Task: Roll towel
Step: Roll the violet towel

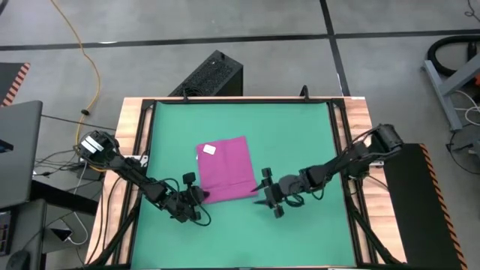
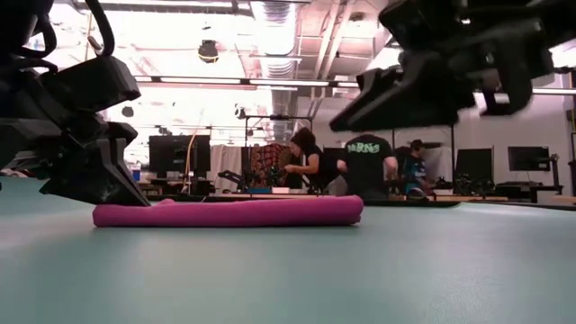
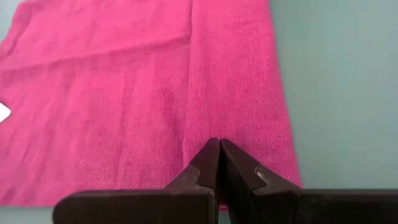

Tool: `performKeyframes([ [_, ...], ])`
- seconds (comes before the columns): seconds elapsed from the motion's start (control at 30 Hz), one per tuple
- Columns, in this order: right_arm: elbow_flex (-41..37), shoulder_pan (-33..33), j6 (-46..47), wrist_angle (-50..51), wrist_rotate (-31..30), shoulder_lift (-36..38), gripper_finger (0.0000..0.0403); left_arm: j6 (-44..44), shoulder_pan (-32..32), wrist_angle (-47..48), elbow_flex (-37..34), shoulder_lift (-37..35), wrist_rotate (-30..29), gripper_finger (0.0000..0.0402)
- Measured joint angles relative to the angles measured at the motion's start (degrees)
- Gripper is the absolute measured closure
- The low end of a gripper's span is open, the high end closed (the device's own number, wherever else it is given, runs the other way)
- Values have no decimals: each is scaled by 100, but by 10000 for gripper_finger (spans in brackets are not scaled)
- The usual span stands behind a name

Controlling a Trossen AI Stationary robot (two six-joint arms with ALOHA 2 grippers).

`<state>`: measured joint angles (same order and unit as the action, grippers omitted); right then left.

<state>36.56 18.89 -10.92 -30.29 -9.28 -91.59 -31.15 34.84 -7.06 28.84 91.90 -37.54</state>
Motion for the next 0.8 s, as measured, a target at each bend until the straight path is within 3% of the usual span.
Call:
performKeyframes([
  [0.07,2,-2,-129,-260,-95,-284,144,-61,-30,15,0,0,64,401],
  [0.17,28,-40,-385,-643,-175,-724,130,-105,-81,29,0,0,143,401],
  [0.53,138,-364,-646,-979,-697,-1717,132,-127,-187,134,2,-2,353,401],
  [0.8,153,-691,-351,-724,-569,-1736,153,-60,-189,167,4,-4,389,401],
])
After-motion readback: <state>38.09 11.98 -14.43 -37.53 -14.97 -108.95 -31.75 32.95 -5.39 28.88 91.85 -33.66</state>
